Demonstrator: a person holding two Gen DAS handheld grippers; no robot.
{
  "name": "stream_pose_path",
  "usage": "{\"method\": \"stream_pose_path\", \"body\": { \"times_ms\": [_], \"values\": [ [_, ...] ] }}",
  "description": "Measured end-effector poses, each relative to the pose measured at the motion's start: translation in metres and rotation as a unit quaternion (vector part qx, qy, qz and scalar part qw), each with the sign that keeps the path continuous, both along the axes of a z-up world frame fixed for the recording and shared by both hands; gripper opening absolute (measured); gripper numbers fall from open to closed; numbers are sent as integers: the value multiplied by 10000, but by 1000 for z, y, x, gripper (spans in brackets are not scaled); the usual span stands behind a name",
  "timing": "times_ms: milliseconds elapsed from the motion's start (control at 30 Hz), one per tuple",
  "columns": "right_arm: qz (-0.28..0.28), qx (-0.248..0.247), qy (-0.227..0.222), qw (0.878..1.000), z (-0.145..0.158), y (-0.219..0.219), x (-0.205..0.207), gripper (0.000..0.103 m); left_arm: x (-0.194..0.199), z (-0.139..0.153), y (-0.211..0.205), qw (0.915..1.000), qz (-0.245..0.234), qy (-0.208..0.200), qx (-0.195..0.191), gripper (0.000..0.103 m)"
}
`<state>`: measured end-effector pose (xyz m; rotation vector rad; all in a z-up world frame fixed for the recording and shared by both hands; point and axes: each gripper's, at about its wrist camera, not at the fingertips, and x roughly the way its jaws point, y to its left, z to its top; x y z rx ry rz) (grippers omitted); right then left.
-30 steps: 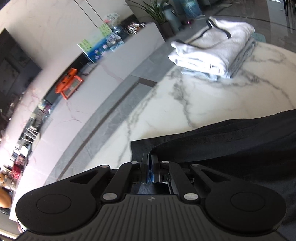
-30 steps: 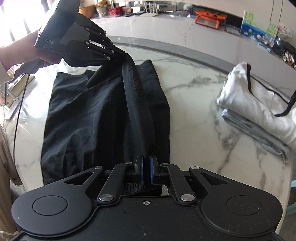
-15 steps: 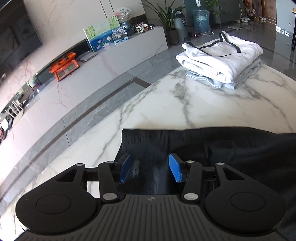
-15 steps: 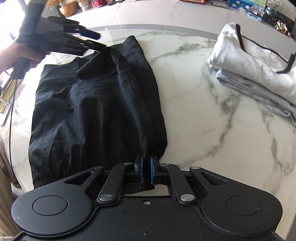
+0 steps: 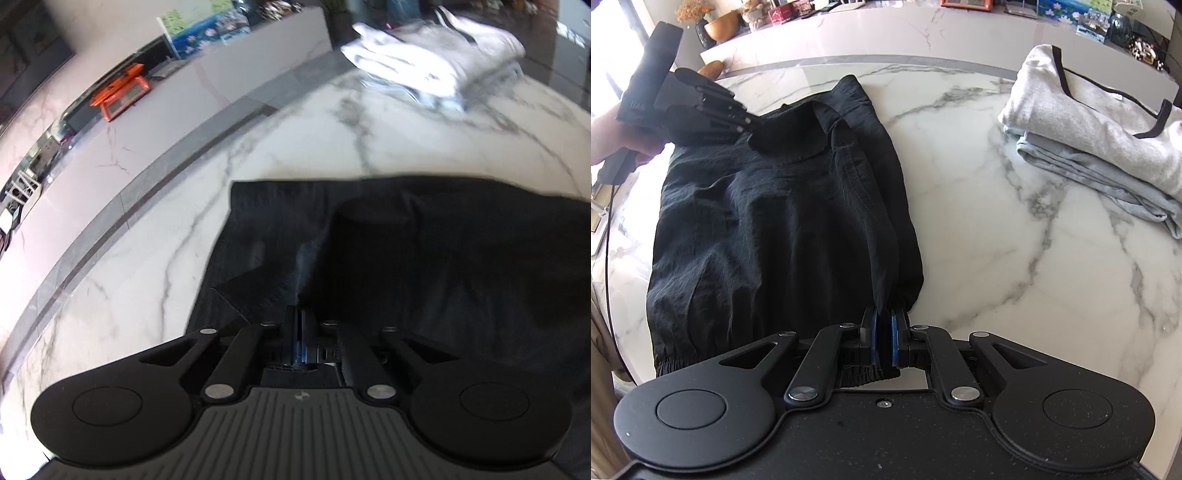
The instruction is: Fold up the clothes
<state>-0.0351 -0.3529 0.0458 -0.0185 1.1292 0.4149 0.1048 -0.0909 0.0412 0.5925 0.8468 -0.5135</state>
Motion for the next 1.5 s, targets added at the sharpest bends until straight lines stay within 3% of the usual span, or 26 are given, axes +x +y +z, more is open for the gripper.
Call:
{"method": "stream_pose_path", "body": {
  "times_ms": [233,367,500,633,767,867,1133,1200,1267,1333,1500],
  "values": [
    [-193,258,-43,9995,5,-10,-2,6,41,36,-24,9972,13,-728,-147,0],
    [-291,377,-132,9988,14,-15,-5,6,60,28,-46,9978,-120,-650,12,0],
    [-371,351,-108,9986,14,-18,-2,6,74,-4,-55,9992,-55,-307,246,0],
    [-460,369,29,9983,7,-19,2,6,73,-25,-51,9993,-41,-199,304,6],
    [-524,408,108,9977,1,-21,5,6,63,-27,-43,9988,-25,-310,380,33],
    [-476,323,152,9982,-2,-19,5,6,54,-21,-32,9990,64,-348,266,38],
    [-369,53,44,9993,-2,-11,1,7,-9,9,14,9990,124,-375,194,39],
    [-288,-53,-173,9994,9,-8,-3,13,-34,17,24,9992,50,-363,143,39],
    [-250,-153,-336,9990,17,-5,-7,32,-58,22,30,9995,43,-309,12,39],
    [-214,-179,-468,9985,24,-2,-8,40,-83,27,32,9997,-16,-193,-162,39],
    [-242,-141,-435,9987,20,1,5,40,-143,26,21,9973,-237,177,-669,38]
  ]
}}
